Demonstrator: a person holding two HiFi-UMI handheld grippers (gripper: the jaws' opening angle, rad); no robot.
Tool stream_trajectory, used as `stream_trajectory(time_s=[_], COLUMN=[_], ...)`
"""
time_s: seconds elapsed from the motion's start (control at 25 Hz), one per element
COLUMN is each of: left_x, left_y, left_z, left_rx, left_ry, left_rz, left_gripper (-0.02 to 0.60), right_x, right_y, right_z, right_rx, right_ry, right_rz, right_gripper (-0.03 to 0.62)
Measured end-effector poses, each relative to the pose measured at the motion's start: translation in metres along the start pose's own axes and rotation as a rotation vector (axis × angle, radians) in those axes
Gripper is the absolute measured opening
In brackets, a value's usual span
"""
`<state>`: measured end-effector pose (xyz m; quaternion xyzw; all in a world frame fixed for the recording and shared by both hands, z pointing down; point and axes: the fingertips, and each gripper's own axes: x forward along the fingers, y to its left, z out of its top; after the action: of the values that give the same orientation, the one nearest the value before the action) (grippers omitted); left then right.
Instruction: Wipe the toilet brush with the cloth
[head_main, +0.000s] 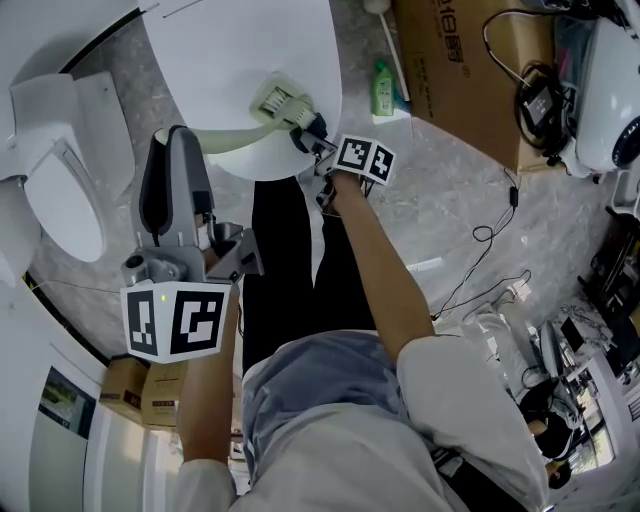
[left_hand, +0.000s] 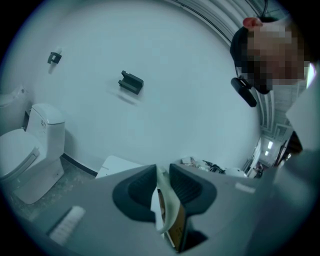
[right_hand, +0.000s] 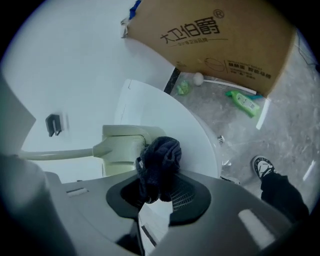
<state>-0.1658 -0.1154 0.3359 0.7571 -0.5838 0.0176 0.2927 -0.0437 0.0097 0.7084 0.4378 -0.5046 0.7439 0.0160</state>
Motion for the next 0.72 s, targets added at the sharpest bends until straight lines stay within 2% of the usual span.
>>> stream_trajectory(time_s=[0.32,0.72], left_x=[0.008,0.021], left_y=[-0.004,-0.011], left_z=[0.003,0.006], left_rx=[0.019,0.054], left_ry=[0.014,0.053], left_rz=[-0.032,-0.107], left_gripper=[0.0,0.0], right_x=[0.006,0.02], right_y=[0.004,0.015], right_z=[-0.013,-0.033], right_rx=[0.28,0.633], right_ry=[-0.191,-0.435], right_rz=[0.1,0.234], right_gripper=[0.089,0.087])
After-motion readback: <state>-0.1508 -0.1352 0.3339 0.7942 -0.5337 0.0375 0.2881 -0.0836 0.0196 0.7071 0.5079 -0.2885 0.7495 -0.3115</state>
